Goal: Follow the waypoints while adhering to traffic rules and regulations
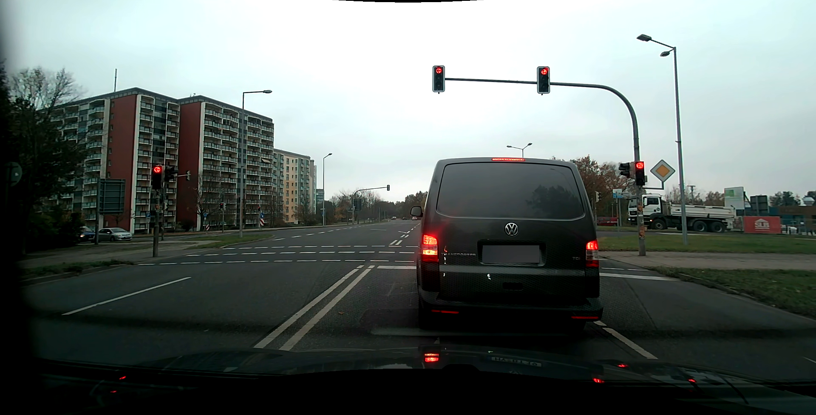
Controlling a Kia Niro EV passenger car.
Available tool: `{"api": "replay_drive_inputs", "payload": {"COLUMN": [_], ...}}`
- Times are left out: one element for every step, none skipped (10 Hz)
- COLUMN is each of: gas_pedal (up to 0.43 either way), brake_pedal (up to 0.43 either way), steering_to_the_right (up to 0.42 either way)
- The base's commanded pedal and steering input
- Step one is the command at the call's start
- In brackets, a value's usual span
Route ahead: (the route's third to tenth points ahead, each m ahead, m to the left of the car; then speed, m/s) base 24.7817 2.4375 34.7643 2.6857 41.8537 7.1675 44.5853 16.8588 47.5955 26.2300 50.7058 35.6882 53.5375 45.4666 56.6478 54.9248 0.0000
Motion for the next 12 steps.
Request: {"api": "replay_drive_inputs", "payload": {"gas_pedal": [0.000,0.000,0.000,0.000,0.000,0.000,0.000,0.000,0.000,0.000,0.000,0.000], "brake_pedal": [0.378,0.378,0.372,0.378,0.354,0.213,0.171,0.213,0.213,0.201,0.201,0.201], "steering_to_the_right": [-0.006,-0.006,-0.006,-0.006,-0.006,-0.006,-0.006,-0.006,-0.006,-0.006,-0.006,-0.006]}}
